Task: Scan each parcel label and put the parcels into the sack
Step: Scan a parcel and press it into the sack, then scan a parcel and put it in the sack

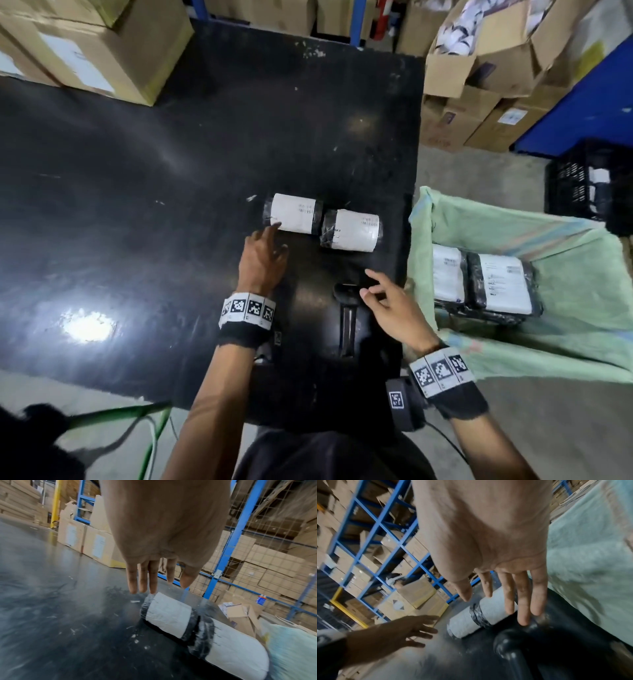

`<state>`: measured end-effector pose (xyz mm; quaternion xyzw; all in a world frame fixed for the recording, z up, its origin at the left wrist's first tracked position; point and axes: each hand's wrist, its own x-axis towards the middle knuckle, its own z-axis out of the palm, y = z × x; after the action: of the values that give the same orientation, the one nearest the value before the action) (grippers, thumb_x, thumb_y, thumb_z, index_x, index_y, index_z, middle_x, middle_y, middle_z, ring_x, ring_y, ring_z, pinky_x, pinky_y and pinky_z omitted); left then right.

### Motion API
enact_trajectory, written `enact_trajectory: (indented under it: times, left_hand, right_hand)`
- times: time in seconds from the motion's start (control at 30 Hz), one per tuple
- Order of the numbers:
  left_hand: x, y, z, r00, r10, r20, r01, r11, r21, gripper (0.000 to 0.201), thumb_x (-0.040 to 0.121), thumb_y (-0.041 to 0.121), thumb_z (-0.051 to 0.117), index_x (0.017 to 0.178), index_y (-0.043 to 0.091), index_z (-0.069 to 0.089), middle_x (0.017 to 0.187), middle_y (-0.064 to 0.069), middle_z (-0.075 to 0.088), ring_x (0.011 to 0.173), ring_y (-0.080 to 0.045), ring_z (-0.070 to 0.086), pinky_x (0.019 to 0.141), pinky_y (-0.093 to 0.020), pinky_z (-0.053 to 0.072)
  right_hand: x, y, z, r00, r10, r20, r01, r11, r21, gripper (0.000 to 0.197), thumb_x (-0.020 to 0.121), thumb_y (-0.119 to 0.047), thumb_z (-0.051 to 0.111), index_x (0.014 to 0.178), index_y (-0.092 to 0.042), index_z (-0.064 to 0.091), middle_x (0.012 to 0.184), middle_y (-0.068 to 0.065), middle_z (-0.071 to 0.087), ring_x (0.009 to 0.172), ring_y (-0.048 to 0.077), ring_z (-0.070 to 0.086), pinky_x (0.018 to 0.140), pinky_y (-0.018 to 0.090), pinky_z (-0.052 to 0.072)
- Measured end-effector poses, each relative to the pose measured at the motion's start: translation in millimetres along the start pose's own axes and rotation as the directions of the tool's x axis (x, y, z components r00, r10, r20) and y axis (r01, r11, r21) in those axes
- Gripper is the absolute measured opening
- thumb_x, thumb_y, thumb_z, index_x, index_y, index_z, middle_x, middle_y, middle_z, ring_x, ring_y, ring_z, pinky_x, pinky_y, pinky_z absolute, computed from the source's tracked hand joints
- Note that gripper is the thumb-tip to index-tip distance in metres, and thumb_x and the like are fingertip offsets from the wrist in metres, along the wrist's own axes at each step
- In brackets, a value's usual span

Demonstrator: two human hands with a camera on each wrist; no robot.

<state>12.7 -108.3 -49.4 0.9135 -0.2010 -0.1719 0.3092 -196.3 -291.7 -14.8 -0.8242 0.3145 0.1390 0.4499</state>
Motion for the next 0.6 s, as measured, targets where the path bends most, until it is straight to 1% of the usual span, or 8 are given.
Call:
enact_trajectory:
  times: [0.07,0.17,0.3,0.33,0.4,0.43,0.53,0.6]
  left_hand:
    - [18.7,-18.6,-5.7,1.0,-0.01,-0.012,0.011,1.0,0.015,0.057,0.096,0.022,0.066,0.149,0.007,0.051,0.13,-0.029,0.062,0.117,-0.047,0.055,0.098,-0.051,0.045]
    - [45.1,-35.2,-9.8,0.999,0.0,-0.034,-0.001,0.999,-0.037,0.07,0.1,0.036,0.063,0.158,0.009,0.037,0.147,-0.025,0.053,0.127,-0.046,0.05,0.109,-0.049,0.038]
    - [85.9,-51.8,-2.6,1.0,-0.024,0.021,0.026,0.991,-0.134,0.077,0.1,0.035,0.067,0.162,0.011,0.028,0.163,-0.019,0.038,0.147,-0.045,0.036,0.121,-0.05,0.029]
    - [97.1,-57.2,2.0,0.998,-0.043,0.044,0.049,0.988,-0.146,0.079,0.1,0.038,0.067,0.163,0.012,0.026,0.165,-0.018,0.035,0.15,-0.044,0.031,0.124,-0.049,0.026]
    - [117.8,-65.6,11.0,0.996,-0.051,0.071,0.064,0.981,-0.185,0.082,0.099,0.041,0.066,0.163,0.011,0.024,0.165,-0.019,0.034,0.153,-0.042,0.027,0.125,-0.045,0.022]
    - [127.9,-69.3,17.1,0.996,-0.038,0.079,0.054,0.976,-0.21,0.083,0.099,0.043,0.066,0.163,0.009,0.025,0.165,-0.019,0.035,0.154,-0.04,0.027,0.125,-0.042,0.021]
    - [149.7,-76.3,33.5,0.994,-0.025,0.109,0.056,0.955,-0.292,0.09,0.095,0.055,0.063,0.164,0.011,0.024,0.169,-0.015,0.03,0.159,-0.037,0.016,0.129,-0.042,0.015]
    - [155.9,-80.0,41.7,0.986,-0.054,0.156,0.105,0.935,-0.339,0.085,0.097,0.054,0.06,0.164,0.015,0.025,0.171,-0.014,0.023,0.161,-0.034,0.005,0.13,-0.043,0.01]
  right_hand:
    - [1.9,5.5,19.7,0.997,0.079,-0.015,-0.079,0.996,-0.031,0.062,0.098,-0.051,0.048,0.154,-0.037,0.025,0.138,0.002,0.059,0.104,0.019,0.069,0.102,0.033,0.043]
    - [4.9,11.3,42.0,0.986,0.168,-0.026,-0.168,0.986,-0.01,0.069,0.1,-0.051,0.045,0.158,-0.039,0.01,0.147,0.005,0.051,0.122,0.027,0.061,0.108,0.036,0.037]
    - [15.8,22.1,70.8,0.966,0.241,-0.092,-0.213,0.947,0.243,0.061,0.103,-0.042,0.041,0.155,-0.043,0.009,0.108,-0.001,0.068,0.11,0.028,0.062,0.104,0.041,0.04]
    - [17.7,24.0,75.6,0.959,0.256,-0.124,-0.209,0.93,0.302,0.06,0.104,-0.037,0.042,0.156,-0.04,0.012,0.11,-0.002,0.066,0.11,0.027,0.061,0.103,0.037,0.042]
    - [18.8,23.0,81.9,0.949,0.279,-0.147,-0.203,0.896,0.394,0.058,0.105,-0.028,0.043,0.158,-0.029,0.018,0.131,-0.004,0.056,0.122,0.019,0.053,0.098,0.007,0.038]
    - [19.6,20.2,83.8,0.947,0.284,-0.152,-0.195,0.881,0.43,0.057,0.106,-0.025,0.043,0.158,-0.027,0.019,0.132,-0.002,0.052,0.126,0.015,0.051,0.092,0.0,0.033]
    - [23.3,9.3,89.6,0.94,0.27,-0.206,-0.149,0.873,0.463,0.056,0.105,-0.016,0.045,0.157,-0.02,0.024,0.125,-0.007,0.052,0.112,0.001,0.059,0.094,0.004,0.033]
    - [27.2,10.8,98.3,0.942,0.246,-0.229,-0.11,0.871,0.479,0.054,0.103,-0.003,0.045,0.154,-0.006,0.026,0.138,-0.003,0.045,0.106,-0.017,0.058,0.085,-0.001,0.041]
